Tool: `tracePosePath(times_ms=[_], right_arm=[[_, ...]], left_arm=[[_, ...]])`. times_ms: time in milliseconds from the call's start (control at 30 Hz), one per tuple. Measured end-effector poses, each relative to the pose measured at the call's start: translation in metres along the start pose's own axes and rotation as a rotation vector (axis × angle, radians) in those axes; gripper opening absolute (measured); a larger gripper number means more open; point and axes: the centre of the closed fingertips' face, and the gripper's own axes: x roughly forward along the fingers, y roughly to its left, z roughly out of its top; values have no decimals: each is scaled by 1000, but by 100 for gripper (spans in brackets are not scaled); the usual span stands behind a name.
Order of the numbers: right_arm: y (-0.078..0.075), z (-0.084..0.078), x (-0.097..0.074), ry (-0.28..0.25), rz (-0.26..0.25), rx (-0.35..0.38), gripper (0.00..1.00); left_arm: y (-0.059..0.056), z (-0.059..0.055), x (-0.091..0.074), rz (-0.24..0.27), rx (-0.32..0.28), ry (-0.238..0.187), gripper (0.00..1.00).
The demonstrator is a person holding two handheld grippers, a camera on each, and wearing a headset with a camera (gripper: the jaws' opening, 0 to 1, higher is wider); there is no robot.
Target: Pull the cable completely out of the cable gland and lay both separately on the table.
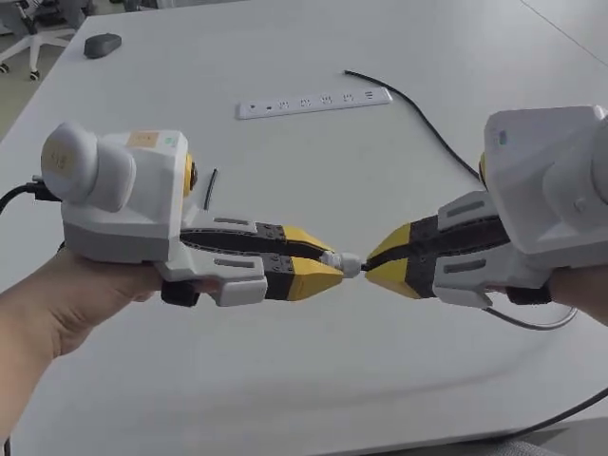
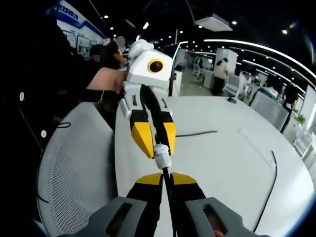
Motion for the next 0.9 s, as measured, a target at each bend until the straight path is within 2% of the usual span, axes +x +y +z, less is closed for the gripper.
tracePosePath(times_ms=[367, 900], right_arm=[[-2, -1, -3, 5, -22, 38, 0], [-14, -28, -19, 51, -88, 133, 0]], left_arm=[[0, 3, 1, 0, 6, -2, 15], [1, 4, -4, 13, -1, -6, 15]])
